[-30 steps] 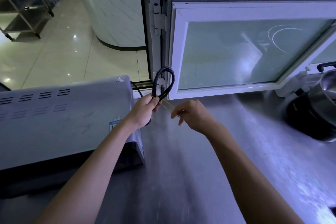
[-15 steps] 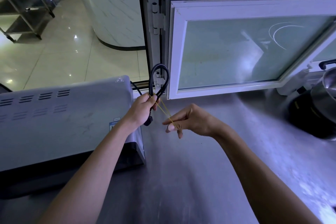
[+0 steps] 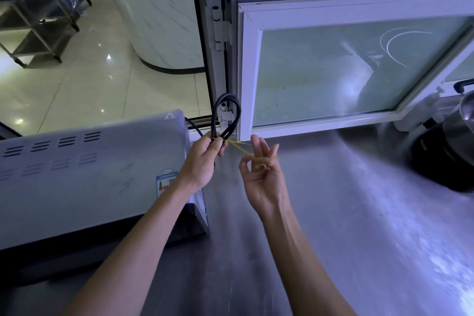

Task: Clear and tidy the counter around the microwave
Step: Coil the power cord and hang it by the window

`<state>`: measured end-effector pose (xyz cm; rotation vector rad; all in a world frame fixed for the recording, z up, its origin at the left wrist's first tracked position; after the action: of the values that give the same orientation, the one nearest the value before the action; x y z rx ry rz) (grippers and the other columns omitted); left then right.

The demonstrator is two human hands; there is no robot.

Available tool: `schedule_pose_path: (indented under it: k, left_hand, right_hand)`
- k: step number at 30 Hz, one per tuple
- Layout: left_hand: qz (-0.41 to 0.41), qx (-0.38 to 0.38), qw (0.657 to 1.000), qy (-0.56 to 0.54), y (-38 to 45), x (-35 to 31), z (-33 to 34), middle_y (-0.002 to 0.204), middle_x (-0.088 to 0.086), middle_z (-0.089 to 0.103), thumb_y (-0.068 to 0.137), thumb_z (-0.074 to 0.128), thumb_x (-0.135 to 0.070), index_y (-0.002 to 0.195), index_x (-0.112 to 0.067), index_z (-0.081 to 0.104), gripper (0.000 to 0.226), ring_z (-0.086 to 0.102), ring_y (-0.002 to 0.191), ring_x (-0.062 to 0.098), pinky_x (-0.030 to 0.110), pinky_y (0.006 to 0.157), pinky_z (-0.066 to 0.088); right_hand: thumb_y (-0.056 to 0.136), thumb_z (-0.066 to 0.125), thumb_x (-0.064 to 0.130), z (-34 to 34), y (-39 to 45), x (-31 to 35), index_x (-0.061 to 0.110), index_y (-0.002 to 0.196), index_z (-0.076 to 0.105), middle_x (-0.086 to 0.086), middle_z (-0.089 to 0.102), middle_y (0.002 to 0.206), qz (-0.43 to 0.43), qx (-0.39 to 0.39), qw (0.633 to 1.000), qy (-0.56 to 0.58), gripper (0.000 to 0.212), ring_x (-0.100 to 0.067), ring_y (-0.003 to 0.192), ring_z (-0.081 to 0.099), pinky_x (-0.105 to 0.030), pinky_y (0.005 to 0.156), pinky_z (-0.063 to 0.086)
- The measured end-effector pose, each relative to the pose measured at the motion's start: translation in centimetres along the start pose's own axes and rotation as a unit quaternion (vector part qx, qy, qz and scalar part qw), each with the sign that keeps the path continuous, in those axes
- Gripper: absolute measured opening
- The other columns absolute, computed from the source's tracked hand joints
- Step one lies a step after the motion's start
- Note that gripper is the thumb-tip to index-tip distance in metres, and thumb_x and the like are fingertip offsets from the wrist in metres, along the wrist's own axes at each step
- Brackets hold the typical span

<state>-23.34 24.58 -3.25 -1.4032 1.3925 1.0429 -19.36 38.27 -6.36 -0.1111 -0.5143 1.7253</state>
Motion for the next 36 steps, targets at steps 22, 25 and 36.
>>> schedule_pose_path:
  k: [22, 25, 36]
  left_hand:
    - [0.092, 0.081, 0.979, 0.161, -0.8, -1.3, 2.2, 0.078, 0.004, 0.053, 0.106, 0.040, -0.020, 0.084, -0.025, 0.052, 0.026, 0.048, 0.075, 0.021, 0.033, 0.069, 0.036]
    - [0.135, 0.087, 0.969, 0.188, -1.1, -2.4, 2.7, 0.077, -0.006, 0.050, 0.105, 0.041, -0.015, 0.086, -0.032, 0.049, 0.027, 0.046, 0.073, 0.008, 0.026, 0.069, 0.036]
    - [0.240, 0.118, 0.884, 0.384, -1.4, -1.6, 4.5, 0.079, -0.006, 0.055, 0.100, 0.037, -0.021, 0.099, -0.015, 0.059, 0.023, 0.044, 0.075, 0.016, 0.034, 0.066, 0.035]
  right_hand:
    - [0.084, 0.066, 0.063, 5.4, -1.8, 5.5, 0.020, 0.105, 0.078, -0.005, 0.075, 0.112, -0.192, 0.054, 0.863, -0.465, 0.049, -0.022, 0.118, 0.065, -0.049, 0.109, 0.045]
    - [0.089, 0.065, 0.054, 5.9, -2.4, 6.5, 0.016, 0.106, 0.078, 0.000, 0.077, 0.106, -0.187, 0.055, 0.833, -0.517, 0.044, -0.009, 0.106, 0.068, -0.041, 0.107, 0.047]
    - [0.093, 0.066, 0.042, 5.7, -2.4, 7.6, 0.011, 0.078, 0.078, -0.003, 0.077, 0.077, -0.138, 0.039, 0.762, -0.631, 0.037, -0.014, 0.081, 0.073, -0.024, 0.077, 0.054]
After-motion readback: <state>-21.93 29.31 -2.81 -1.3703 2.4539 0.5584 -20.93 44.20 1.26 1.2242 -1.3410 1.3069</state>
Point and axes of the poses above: each hand's wrist, its own y-axis towards the middle knuckle, its own z-axis out of the palm, x = y × z, the point moved 9 cm from there along y, towards the middle knuckle
